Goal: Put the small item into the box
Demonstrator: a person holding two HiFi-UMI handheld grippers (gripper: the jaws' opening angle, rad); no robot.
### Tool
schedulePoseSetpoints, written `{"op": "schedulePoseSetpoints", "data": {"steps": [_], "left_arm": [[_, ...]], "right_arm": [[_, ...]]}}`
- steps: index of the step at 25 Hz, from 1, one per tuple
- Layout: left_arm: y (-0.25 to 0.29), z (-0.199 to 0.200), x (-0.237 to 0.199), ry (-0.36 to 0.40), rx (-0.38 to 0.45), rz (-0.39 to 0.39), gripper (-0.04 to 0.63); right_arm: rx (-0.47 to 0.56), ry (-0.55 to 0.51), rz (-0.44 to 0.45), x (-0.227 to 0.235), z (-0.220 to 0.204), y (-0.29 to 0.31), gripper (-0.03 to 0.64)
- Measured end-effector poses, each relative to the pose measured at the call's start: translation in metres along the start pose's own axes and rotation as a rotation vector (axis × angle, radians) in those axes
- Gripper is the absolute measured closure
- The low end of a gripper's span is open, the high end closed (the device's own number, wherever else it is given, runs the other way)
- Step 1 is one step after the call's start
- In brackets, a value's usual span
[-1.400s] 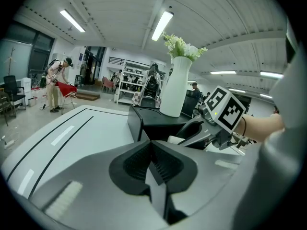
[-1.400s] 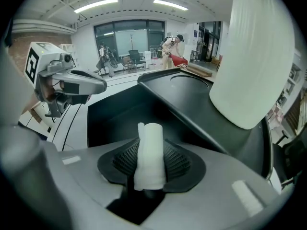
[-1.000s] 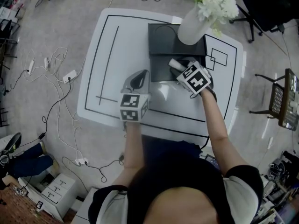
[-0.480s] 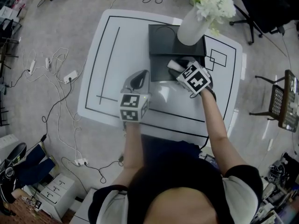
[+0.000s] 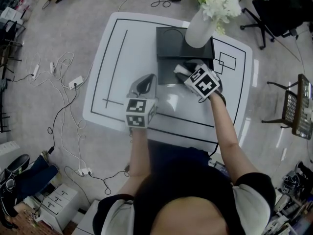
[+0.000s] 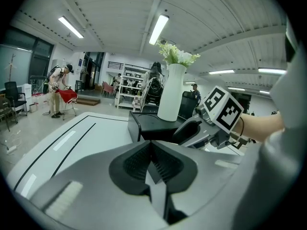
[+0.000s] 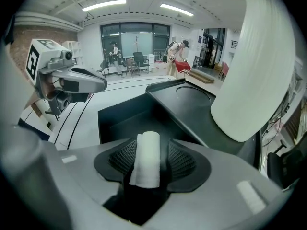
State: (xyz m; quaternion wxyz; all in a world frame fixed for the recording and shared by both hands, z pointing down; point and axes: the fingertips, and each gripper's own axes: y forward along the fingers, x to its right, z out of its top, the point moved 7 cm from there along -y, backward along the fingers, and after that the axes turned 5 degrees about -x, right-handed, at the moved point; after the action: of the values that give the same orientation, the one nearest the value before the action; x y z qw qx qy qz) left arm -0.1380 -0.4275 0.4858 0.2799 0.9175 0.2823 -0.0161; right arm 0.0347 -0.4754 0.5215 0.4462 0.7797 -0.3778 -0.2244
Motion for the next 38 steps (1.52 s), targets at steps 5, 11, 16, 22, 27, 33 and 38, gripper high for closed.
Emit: {"op": "schedulePoseSetpoints", "data": {"steps": [5, 11, 16, 22, 27, 33, 38], "left_arm": [[-0.005, 0.001, 0.004, 0.007, 0.007, 0.003, 0.588], [-0.011, 0.004, 0.010, 0.020, 0.024, -0.001, 0.588], [-0.016, 0.007, 0.017, 0.033, 0.031, -0.005, 0.588], [-0.020, 0.009, 0.026, 0.046, 0.043, -0.003, 0.588], [-0.026, 0.012, 0.036, 0.053, 0.059, -0.008, 0.586], [-0.033, 0.013, 0.049, 0.064, 0.066, -0.011, 0.588], [-0.042, 0.011, 0.058, 0.080, 0.067, -0.012, 0.588]], "right_arm": [[0.004, -0.009, -0.012, -0.002, 0.000, -0.006, 0.403], [0.019, -0.017, -0.033, -0.006, -0.001, -0.017, 0.403], [0.049, -0.011, -0.039, -0.009, -0.001, -0.029, 0.403], [0.073, -0.023, -0.070, -0.015, -0.002, -0.045, 0.405], [0.091, -0.017, -0.086, -0.020, -0.006, -0.057, 0.411], [0.102, 0.005, -0.113, -0.023, -0.018, -0.071, 0.423], [0.148, 0.069, -0.131, -0.028, -0.029, -0.085, 0.438]]}}
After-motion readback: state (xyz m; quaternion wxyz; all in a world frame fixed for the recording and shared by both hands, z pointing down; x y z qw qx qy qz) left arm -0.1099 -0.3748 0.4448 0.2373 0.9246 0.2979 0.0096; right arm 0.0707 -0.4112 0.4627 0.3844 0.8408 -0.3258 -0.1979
